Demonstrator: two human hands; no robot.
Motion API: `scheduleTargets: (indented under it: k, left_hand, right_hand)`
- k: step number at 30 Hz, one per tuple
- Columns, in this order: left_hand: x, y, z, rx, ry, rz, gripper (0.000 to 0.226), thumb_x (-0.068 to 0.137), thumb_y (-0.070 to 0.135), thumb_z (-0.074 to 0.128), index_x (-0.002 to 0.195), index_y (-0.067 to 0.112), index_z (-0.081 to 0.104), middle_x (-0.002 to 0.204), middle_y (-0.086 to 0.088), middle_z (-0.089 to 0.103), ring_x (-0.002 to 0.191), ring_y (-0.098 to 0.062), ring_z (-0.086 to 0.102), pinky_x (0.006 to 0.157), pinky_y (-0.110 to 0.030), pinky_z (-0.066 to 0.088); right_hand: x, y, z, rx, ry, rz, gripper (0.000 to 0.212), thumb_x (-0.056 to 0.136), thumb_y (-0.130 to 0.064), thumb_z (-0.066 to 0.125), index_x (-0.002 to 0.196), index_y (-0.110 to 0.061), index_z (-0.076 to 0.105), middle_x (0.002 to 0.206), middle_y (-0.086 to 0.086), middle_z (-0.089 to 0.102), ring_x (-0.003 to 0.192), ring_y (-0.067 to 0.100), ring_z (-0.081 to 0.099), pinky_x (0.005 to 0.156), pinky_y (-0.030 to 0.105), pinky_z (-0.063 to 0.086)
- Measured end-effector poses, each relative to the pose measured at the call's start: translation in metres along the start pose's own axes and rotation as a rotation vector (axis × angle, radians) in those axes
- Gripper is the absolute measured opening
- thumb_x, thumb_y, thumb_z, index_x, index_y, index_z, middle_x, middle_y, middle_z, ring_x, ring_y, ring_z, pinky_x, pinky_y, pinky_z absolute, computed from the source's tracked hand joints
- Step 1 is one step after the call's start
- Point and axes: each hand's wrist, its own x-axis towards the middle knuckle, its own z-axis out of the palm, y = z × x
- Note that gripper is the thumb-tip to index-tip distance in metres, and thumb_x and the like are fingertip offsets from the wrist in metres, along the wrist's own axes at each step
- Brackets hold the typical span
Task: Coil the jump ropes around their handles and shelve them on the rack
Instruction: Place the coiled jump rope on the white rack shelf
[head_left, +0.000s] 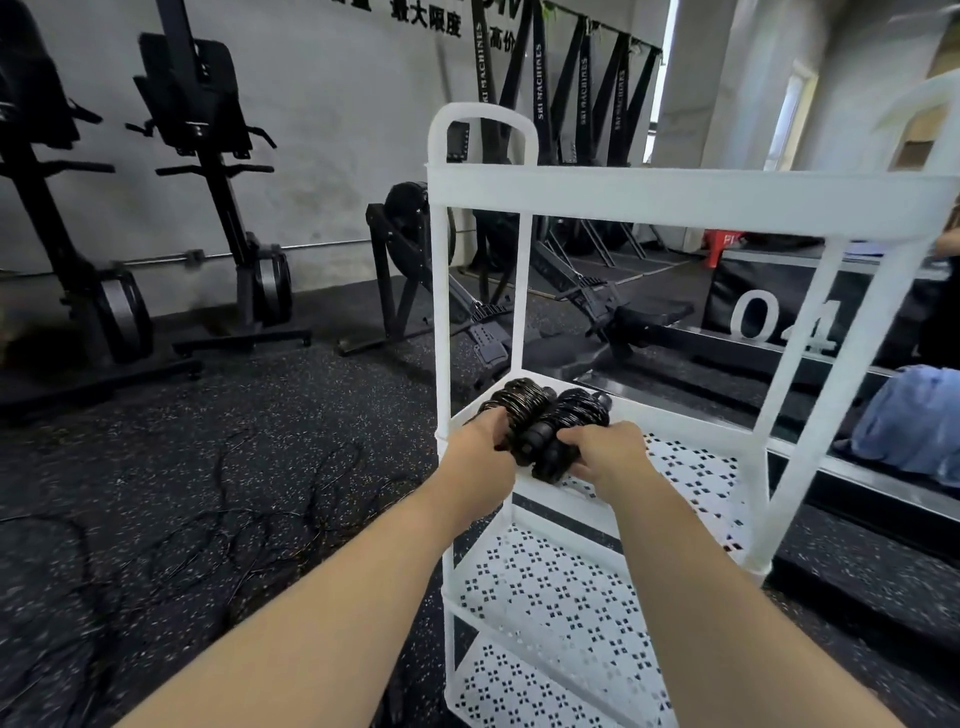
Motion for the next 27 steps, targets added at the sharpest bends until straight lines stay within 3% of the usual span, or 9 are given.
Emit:
scheduleTargets:
  k: [4,8,11,13,16,20,22,24,27]
  left_hand:
    - [0.003,0.000,-0.002,0.010,-0.009,-0.035,0.061,0.091,-0.014,0.038,0.147,0.011,0.042,0.145,-0.003,0.050,0.134,-0.016,0.046,0.095,-0.019,0.036]
    - [-0.004,0.005,-0.007,-0.005,-0.020,-0.044,0.068,0.091,-0.017,0.034,0.153,0.012,0.031,0.155,-0.005,0.040,0.143,-0.015,0.037,0.103,-0.020,0.032]
    - [-0.012,0.009,-0.011,-0.014,-0.010,-0.019,0.063,0.091,-0.020,0.030,0.148,0.005,0.037,0.144,-0.002,0.049,0.129,-0.008,0.045,0.091,-0.007,0.034]
    - [-0.017,0.011,-0.016,-0.025,0.003,-0.015,0.063,0.091,-0.021,0.029,0.148,0.004,0.037,0.145,-0.003,0.049,0.132,-0.011,0.045,0.091,-0.006,0.032]
    - [-0.023,0.009,-0.025,-0.014,0.025,-0.046,0.061,0.091,-0.020,0.029,0.147,0.001,0.037,0.148,-0.008,0.046,0.126,-0.015,0.048,0.086,-0.004,0.035]
    - [-0.033,0.005,-0.041,0.047,0.077,-0.070,0.060,0.093,-0.015,0.034,0.149,0.006,0.037,0.151,-0.009,0.044,0.139,-0.024,0.041,0.106,-0.027,0.033]
    - [-0.044,0.006,-0.053,0.079,0.092,-0.080,0.050,0.093,-0.013,0.038,0.133,0.014,0.052,0.135,-0.007,0.055,0.129,-0.024,0.046,0.103,-0.031,0.035]
    - [-0.055,0.005,-0.071,0.117,0.126,-0.095,0.038,0.092,-0.011,0.041,0.117,0.014,0.055,0.122,-0.007,0.055,0.121,-0.024,0.046,0.105,-0.029,0.035]
    - [-0.082,0.003,-0.101,0.151,0.188,-0.101,0.036,0.085,-0.002,0.047,0.117,0.014,0.054,0.126,-0.013,0.051,0.123,-0.025,0.046,0.112,-0.044,0.036]
  right_hand:
    - [0.001,0.001,0.001,-0.048,0.037,0.009,0.021,0.077,0.001,0.074,0.075,-0.001,0.054,0.083,0.020,0.064,0.076,0.033,0.066,0.081,0.048,0.058]
    - [0.001,-0.006,0.002,-0.219,0.020,0.015,0.020,0.079,-0.005,0.074,0.077,-0.001,0.054,0.071,0.016,0.059,0.068,0.030,0.063,0.084,0.049,0.057]
    - [-0.003,-0.012,0.000,-0.349,0.041,0.007,0.025,0.081,-0.014,0.074,0.094,-0.001,0.057,0.070,0.011,0.051,0.057,0.022,0.050,0.077,0.038,0.057]
    - [-0.007,-0.015,-0.002,-0.368,0.025,0.015,0.029,0.083,-0.016,0.073,0.100,-0.001,0.056,0.071,0.010,0.049,0.054,0.022,0.047,0.067,0.032,0.051]
    - [-0.017,-0.018,-0.002,-0.403,-0.011,-0.011,0.030,0.083,-0.016,0.072,0.103,-0.002,0.055,0.074,0.010,0.051,0.060,0.024,0.052,0.069,0.033,0.051]
    - [-0.036,-0.025,0.004,-0.499,0.064,-0.114,0.022,0.080,-0.020,0.068,0.092,-0.006,0.055,0.104,0.013,0.065,0.100,0.032,0.061,0.088,0.039,0.053]
    - [-0.052,-0.032,0.011,-0.503,0.085,-0.183,0.016,0.083,-0.018,0.062,0.085,-0.008,0.050,0.095,0.011,0.060,0.095,0.031,0.058,0.078,0.033,0.048]
    - [-0.071,-0.038,0.026,-0.502,0.034,-0.268,0.012,0.082,-0.017,0.058,0.088,-0.009,0.052,0.084,0.008,0.056,0.085,0.029,0.054,0.073,0.031,0.042]
    - [-0.104,-0.037,0.065,-0.512,-0.135,-0.326,0.020,0.079,-0.020,0.064,0.094,-0.007,0.060,0.092,0.011,0.063,0.087,0.031,0.062,0.079,0.041,0.055]
